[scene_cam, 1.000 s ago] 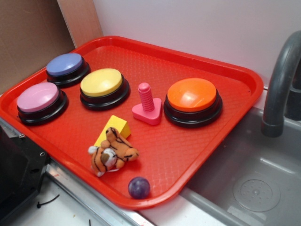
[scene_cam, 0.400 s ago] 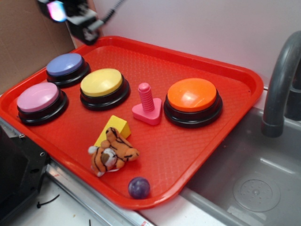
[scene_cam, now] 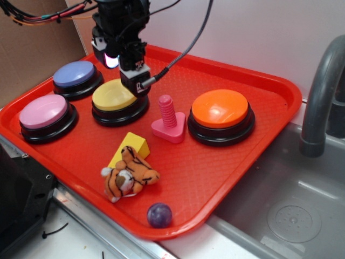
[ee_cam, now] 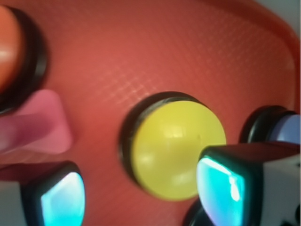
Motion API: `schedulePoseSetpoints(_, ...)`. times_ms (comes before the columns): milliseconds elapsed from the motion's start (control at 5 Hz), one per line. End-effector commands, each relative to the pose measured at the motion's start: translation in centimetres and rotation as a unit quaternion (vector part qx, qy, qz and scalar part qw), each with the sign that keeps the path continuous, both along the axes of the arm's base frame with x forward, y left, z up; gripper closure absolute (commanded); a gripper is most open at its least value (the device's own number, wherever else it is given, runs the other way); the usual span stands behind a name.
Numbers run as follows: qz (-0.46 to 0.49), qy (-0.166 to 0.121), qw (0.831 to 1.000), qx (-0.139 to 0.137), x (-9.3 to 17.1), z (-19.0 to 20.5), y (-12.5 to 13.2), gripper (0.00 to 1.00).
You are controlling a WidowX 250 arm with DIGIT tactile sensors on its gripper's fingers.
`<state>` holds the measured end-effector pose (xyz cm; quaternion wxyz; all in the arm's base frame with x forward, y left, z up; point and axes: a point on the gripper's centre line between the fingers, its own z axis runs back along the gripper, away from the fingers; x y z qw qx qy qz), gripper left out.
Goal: Push the yellow button.
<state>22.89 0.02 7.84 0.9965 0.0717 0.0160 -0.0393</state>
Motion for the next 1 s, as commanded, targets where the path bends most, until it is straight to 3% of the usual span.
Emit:
schedulePoseSetpoints(0, 0.018, 0.008, 1.0, -0.023, 0.1, -2.1, 2.1, 0.0)
schedulePoseSetpoints(400, 0.035, 0.036, 0.999, -0.01, -1.5, -3.8, 3.1, 0.0)
schedulePoseSetpoints(800, 0.051, -0.007, 0.999, -0.008, -0.6, 0.6, 3.5, 0.0)
